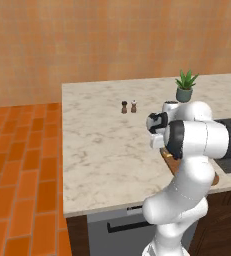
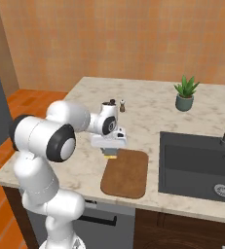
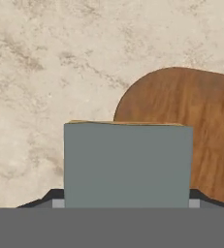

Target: Pick up the sponge from the counter and clean the cutting board by briefly scrubbing or pressing down on the cutting board. Once finished, release the sponge.

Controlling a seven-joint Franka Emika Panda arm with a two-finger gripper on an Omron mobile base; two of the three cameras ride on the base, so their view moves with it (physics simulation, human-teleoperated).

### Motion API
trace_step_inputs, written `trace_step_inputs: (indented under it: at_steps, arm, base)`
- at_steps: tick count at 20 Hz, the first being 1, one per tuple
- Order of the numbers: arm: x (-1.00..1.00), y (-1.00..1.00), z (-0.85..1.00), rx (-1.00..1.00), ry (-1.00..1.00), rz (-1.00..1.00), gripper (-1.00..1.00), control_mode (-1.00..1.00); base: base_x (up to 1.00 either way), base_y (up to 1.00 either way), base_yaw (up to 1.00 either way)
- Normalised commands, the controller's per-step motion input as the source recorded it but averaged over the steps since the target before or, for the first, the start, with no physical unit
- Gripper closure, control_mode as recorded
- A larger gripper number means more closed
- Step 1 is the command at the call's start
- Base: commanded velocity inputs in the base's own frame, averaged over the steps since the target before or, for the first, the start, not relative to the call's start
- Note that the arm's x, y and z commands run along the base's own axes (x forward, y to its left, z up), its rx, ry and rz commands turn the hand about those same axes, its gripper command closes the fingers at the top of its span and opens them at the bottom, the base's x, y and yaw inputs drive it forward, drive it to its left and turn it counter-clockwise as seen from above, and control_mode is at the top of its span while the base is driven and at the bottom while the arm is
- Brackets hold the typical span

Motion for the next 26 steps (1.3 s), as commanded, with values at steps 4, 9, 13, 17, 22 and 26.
trace_step_inputs:
  at_steps: [4, 9, 13, 17, 22, 26]
  arm:
    - [0.21, -0.04, -0.62, 0.02, 0.0, 0.05, 1.0, -1.0]
    - [0.0, -0.08, -0.51, 0.04, 0.0, 0.0, 1.0, -1.0]
    - [0.03, -0.26, -0.29, 0.01, -0.01, 0.0, 1.0, -1.0]
    - [0.13, -0.24, -0.17, 0.0, -0.02, 0.0, 1.0, -1.0]
    - [0.06, -0.36, -0.1, 0.0, -0.02, 0.0, 1.0, -1.0]
    - [0.06, -0.47, 0.0, 0.0, -0.02, 0.0, 1.0, -1.0]
  base:
    - [0.0, 0.0, 0.0]
    - [0.0, 0.0, 0.0]
    - [0.0, 0.0, 0.0]
    - [0.0, 0.0, 0.0]
    - [0.0, 0.0, 0.0]
    - [0.0, 0.0, 0.0]
